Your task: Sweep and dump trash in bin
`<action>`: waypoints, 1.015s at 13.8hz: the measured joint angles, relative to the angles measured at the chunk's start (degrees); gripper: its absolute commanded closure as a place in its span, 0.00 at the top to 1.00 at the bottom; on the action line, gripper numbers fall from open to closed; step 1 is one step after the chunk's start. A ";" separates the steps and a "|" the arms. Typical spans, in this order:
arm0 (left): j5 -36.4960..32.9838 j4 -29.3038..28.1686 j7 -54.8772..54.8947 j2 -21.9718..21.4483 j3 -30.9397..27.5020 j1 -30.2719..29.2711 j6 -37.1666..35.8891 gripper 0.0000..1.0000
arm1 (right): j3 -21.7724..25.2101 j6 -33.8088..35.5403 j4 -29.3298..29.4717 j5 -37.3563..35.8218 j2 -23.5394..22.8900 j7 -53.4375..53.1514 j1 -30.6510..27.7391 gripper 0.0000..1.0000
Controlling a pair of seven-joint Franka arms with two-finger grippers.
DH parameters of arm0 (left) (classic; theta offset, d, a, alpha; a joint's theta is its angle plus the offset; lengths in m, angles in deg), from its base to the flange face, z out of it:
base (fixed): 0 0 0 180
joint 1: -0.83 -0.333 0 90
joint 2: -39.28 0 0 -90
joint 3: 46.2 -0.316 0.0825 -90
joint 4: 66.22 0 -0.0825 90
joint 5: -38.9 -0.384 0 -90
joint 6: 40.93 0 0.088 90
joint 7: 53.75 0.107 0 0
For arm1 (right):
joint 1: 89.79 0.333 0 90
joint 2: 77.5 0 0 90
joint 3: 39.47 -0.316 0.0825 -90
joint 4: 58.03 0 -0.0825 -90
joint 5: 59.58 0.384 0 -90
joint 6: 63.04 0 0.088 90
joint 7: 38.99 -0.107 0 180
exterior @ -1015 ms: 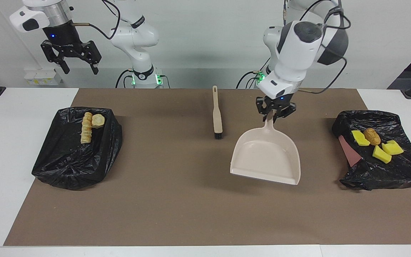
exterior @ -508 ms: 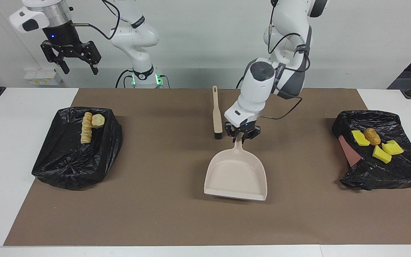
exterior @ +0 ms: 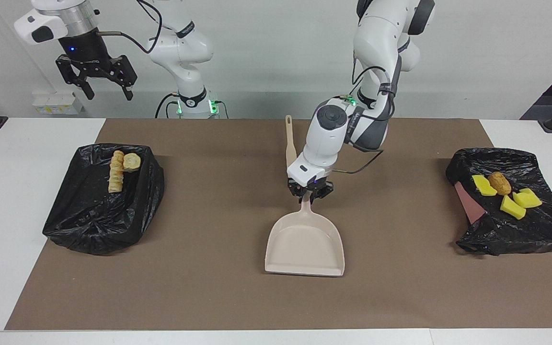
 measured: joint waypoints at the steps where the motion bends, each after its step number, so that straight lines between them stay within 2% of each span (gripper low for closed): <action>1: 0.00 0.20 -0.16 -0.13 -0.18 -0.01 -0.01 1.00 | 0.00 0.00 -0.01 0.00 0.00 0.00 0.00 1.00; 5: 0.00 0.93 -0.36 -2.54 -1.53 -1.43 -1.75 1.00 | 0.00 0.00 -0.08 0.00 0.00 0.00 -0.01 1.00; 9: -0.04 2.19 1.09 -4.99 -1.91 -7.16 -5.72 1.00 | 0.00 0.00 -0.10 0.00 0.00 0.00 0.00 1.00; 14: 0.00 3.02 12.24 -6.79 -2.01 -15.01 -8.62 1.00 | 0.00 0.00 -0.10 0.00 0.00 0.00 0.00 1.00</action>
